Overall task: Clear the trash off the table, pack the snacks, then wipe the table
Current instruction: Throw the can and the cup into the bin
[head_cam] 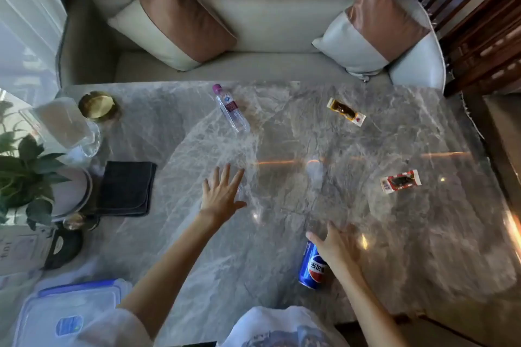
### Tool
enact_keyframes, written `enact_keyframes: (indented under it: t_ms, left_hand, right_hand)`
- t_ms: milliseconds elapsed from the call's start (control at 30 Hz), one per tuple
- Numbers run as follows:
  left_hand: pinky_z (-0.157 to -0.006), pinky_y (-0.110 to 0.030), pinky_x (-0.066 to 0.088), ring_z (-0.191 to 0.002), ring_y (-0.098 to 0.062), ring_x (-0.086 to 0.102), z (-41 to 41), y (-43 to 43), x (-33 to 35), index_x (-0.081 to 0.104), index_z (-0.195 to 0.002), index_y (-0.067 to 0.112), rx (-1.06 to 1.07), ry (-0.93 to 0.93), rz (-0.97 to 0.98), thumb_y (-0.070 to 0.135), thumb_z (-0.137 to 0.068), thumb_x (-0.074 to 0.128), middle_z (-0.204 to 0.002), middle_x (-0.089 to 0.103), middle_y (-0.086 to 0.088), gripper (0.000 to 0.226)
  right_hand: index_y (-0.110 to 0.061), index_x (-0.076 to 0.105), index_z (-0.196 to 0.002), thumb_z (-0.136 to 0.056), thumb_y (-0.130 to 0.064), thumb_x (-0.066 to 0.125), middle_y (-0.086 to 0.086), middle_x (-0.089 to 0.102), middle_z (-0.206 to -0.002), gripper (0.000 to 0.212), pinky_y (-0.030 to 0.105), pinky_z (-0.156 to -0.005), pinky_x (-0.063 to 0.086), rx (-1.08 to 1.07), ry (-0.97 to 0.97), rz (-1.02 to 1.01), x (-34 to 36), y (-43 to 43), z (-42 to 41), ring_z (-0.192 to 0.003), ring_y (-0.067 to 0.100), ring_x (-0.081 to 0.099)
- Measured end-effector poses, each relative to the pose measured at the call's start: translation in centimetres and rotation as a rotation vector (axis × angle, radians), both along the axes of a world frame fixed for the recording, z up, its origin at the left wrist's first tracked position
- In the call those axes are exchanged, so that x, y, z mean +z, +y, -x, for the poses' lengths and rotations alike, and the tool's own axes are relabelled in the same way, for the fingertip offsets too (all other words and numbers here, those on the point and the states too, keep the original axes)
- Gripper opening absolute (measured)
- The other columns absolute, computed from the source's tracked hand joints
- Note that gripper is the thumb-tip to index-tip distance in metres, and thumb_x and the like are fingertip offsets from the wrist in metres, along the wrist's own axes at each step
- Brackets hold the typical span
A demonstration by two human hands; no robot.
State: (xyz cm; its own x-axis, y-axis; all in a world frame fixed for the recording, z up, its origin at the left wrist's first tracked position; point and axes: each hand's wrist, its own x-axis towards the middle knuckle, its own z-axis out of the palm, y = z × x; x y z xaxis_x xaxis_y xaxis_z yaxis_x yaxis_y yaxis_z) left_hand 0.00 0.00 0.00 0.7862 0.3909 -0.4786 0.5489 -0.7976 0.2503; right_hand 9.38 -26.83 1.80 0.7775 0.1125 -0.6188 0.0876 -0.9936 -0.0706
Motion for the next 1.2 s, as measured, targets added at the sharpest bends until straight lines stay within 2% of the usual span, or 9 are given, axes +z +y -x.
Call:
enact_keyframes:
  t_ms: [167, 333, 533, 667, 767, 933, 1100, 1133, 1200]
  left_hand:
    - [-0.117, -0.061, 0.018, -0.149, -0.037, -0.007, -0.8, 0.4, -1.8, 0.006, -0.153, 0.032, -0.063, 0.093, 0.049, 0.043, -0.086, 0.064, -0.163, -0.008, -0.008, 0.089]
    - [-0.116, -0.057, 0.025, -0.150, -0.037, -0.005, -0.2, 0.0, -3.5, 0.005, -0.154, 0.029, -0.066, 0.125, 0.046, 0.032, -0.089, 0.064, -0.163, -0.005, -0.010, 0.087]
    - [-0.113, -0.048, 0.035, -0.146, -0.039, 0.013, 0.9, -0.7, -4.6, 0.014, -0.152, 0.028, 0.001, 0.033, 0.023, 0.024, -0.089, 0.065, -0.160, 0.009, -0.012, 0.081]
    - [-0.092, -0.043, 0.053, -0.132, -0.037, 0.030, 3.1, -3.4, -4.7, 0.031, -0.144, 0.025, 0.122, -0.007, 0.075, 0.014, -0.086, 0.065, -0.148, 0.027, -0.012, 0.068]
    - [-0.079, -0.038, 0.055, -0.123, -0.033, 0.035, 5.6, -7.2, -4.6, 0.039, -0.134, 0.023, 0.199, -0.019, 0.110, 0.010, -0.083, 0.064, -0.135, 0.034, -0.011, 0.059]
    - [-0.090, -0.038, 0.049, -0.119, -0.030, 0.038, 10.2, -15.0, -3.4, 0.046, -0.127, 0.021, 0.377, 0.017, 0.139, 0.008, -0.080, 0.059, -0.126, 0.039, -0.008, 0.050]
    - [-0.092, -0.036, 0.046, -0.118, -0.029, 0.038, 14.7, -23.1, -1.2, 0.046, -0.123, 0.023, 0.656, -0.046, 0.142, 0.008, -0.078, 0.060, -0.125, 0.036, -0.006, 0.049]
    - [-0.093, -0.036, 0.046, -0.118, -0.028, 0.038, 15.6, -24.6, -0.7, 0.045, -0.125, 0.025, 0.704, -0.071, 0.126, 0.010, -0.079, 0.062, -0.126, 0.036, -0.005, 0.051]
    - [-0.095, -0.035, 0.045, -0.120, -0.026, 0.037, 17.5, -27.4, 0.3, 0.043, -0.133, 0.029, 0.793, -0.123, 0.082, 0.014, -0.080, 0.064, -0.130, 0.035, -0.005, 0.059]
  right_hand:
    - [-0.018, 0.009, -0.155, -0.084, -0.056, 0.062, 0.016, 0.042, -0.149, 0.097, 0.044, -0.111, 0.037, -0.228, 0.207, -0.033, -2.4, -2.1, 3.3, -0.135, 0.034, 0.044]
    - [-0.024, 0.002, -0.155, -0.083, -0.054, 0.064, 0.016, 0.051, -0.139, 0.100, 0.043, -0.102, 0.045, -0.246, 0.126, -0.037, -4.2, -2.4, 5.3, -0.123, 0.032, 0.054]
    - [-0.027, 0.010, -0.154, -0.085, -0.041, 0.067, 0.016, 0.049, -0.131, 0.091, 0.039, -0.095, 0.047, -0.174, 0.030, -0.078, -5.8, -3.1, 6.3, -0.115, 0.032, 0.056]
    - [-0.031, 0.018, -0.151, -0.083, -0.035, 0.069, 0.014, 0.045, -0.131, 0.085, 0.040, -0.095, 0.045, -0.145, 0.079, -0.154, -6.6, -4.0, 6.1, -0.114, 0.032, 0.055]
    - [-0.029, 0.026, -0.147, -0.081, -0.032, 0.071, 0.015, 0.044, -0.130, 0.080, 0.039, -0.098, 0.042, -0.126, 0.129, -0.232, -6.8, -4.8, 5.5, -0.116, 0.033, 0.052]
    - [-0.018, 0.037, -0.136, -0.076, -0.014, 0.077, 0.011, 0.046, -0.129, 0.072, 0.040, -0.102, 0.044, -0.105, 0.351, -0.519, -5.7, -6.5, 3.7, -0.117, 0.026, 0.049]
    - [-0.015, 0.038, -0.126, -0.076, -0.004, 0.076, 0.000, 0.052, -0.112, 0.064, 0.018, -0.080, 0.048, -0.059, 0.470, -0.743, -4.6, -8.0, 3.6, -0.094, 0.012, 0.056]
    - [-0.018, 0.037, -0.123, -0.077, -0.003, 0.075, -0.001, 0.053, -0.109, 0.061, 0.019, -0.079, 0.050, -0.049, 0.510, -0.777, -4.5, -8.0, 3.8, -0.090, 0.009, 0.057]
    - [-0.022, 0.037, -0.120, -0.079, -0.003, 0.073, 0.000, 0.056, -0.108, 0.057, 0.033, -0.080, 0.055, -0.046, 0.630, -0.816, -4.3, -8.0, 4.8, -0.089, 0.011, 0.059]
